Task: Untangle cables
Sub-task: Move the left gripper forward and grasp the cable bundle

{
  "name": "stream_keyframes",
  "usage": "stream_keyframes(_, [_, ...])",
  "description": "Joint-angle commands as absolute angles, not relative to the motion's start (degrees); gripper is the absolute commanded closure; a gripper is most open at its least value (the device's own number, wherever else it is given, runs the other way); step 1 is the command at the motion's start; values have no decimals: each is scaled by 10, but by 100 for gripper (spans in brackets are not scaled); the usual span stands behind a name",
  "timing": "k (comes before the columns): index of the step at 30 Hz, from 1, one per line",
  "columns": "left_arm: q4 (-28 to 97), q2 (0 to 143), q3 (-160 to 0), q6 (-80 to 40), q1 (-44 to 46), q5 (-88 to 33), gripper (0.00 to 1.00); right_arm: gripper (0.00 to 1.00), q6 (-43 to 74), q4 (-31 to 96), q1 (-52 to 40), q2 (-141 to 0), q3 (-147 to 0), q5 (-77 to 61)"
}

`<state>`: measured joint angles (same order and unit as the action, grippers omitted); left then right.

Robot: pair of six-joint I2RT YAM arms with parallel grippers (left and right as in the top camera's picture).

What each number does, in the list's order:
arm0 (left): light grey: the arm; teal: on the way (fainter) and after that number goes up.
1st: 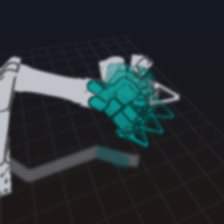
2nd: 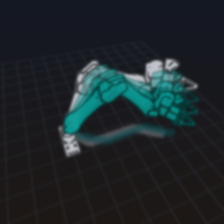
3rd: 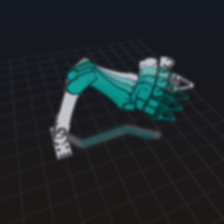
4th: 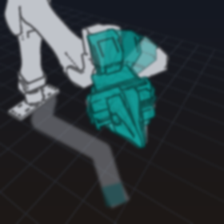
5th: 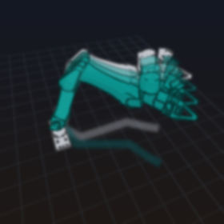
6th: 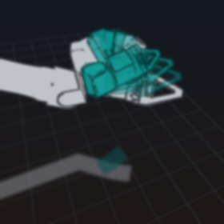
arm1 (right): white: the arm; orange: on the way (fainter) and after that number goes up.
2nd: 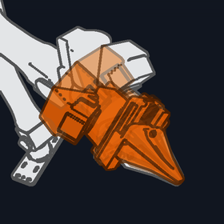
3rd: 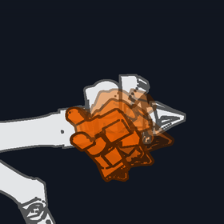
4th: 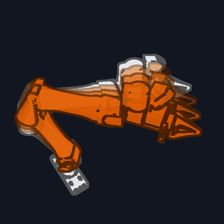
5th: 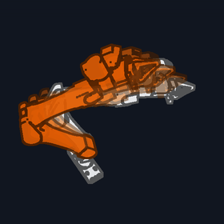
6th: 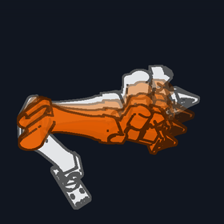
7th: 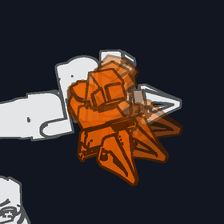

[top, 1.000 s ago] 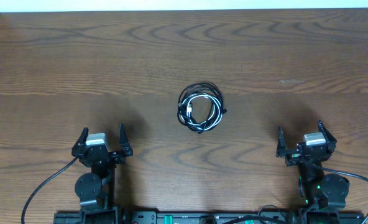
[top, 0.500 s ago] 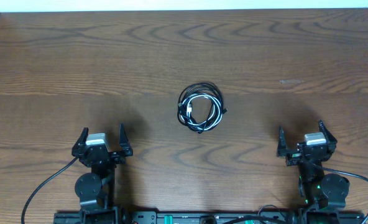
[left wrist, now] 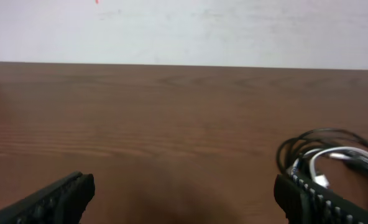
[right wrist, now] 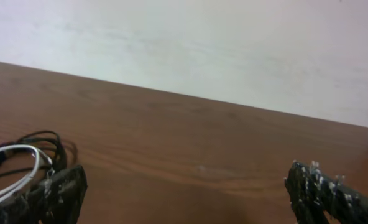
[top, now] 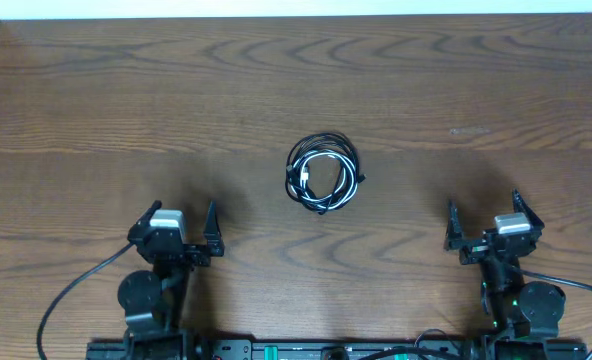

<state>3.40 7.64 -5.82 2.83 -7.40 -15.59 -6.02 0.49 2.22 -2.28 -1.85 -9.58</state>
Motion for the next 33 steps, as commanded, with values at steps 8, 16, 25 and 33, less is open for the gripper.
stream_keyframes(8, [112,307,-301,17,-76,-236,2,1,-63,17,18,-172,-196,-175])
stream_keyframes(16, [262,468,-493,17,-76,-236,2,1,-82,144,18,-374,-380,-232])
stream_keyframes(25, [380,583,-647,17,-65,-236,2,1,-130,349,18,-587,-600,-312])
stream_keyframes(33, [496,727,-797,17,-4,-242,2,1,-138,493,18,-755,-768,-315])
